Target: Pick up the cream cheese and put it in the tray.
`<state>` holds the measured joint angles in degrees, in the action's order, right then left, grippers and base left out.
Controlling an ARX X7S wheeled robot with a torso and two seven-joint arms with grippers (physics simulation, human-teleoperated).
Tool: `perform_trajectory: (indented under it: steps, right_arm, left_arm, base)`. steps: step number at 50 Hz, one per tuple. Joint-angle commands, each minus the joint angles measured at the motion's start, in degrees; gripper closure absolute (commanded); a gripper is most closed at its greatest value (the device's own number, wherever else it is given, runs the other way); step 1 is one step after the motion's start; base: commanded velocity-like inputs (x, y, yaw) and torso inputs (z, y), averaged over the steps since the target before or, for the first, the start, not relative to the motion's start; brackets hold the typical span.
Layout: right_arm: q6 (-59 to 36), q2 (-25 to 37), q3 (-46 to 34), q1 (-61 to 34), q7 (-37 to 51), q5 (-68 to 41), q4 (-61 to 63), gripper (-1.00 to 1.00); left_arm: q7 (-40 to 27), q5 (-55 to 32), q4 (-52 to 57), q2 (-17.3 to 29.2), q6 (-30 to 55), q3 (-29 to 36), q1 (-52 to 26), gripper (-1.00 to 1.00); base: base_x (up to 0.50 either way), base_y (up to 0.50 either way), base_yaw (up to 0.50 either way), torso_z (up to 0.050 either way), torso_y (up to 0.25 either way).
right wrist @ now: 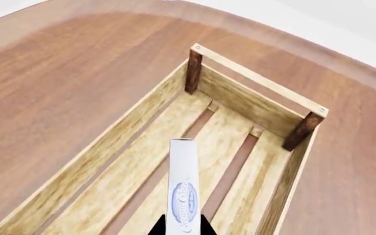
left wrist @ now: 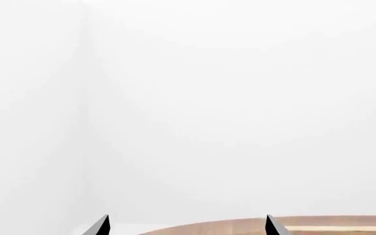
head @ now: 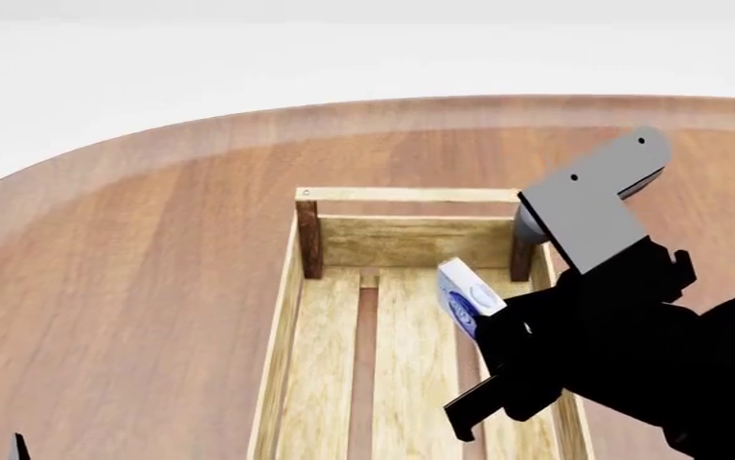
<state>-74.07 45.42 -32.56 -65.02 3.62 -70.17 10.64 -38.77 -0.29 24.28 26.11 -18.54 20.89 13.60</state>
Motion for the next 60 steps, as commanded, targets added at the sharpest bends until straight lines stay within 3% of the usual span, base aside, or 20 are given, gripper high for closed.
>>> perform_trajectory:
  steps: [1, 60]
  right_arm:
    - [0.41, -0.4, -0.56, -0.88, -0.41, 1.32, -0.13, 1.0]
    - [0.96, -3.1, -3.37, -4.21, 0.12, 2.27, -0.58, 1.0]
  left_arm:
    - [-0.19, -0.34, 0.14, 0.1, -0.41, -0.12, 0.1, -1.0]
    - [-0.67, -0.51, -0.09, 0.54, -0.9, 0.12, -0.04, -1.0]
  base:
    - [0.0, 0.0, 0.0, 0.0, -0.09]
    - [0.0, 0.0, 0.0, 0.0, -0.092]
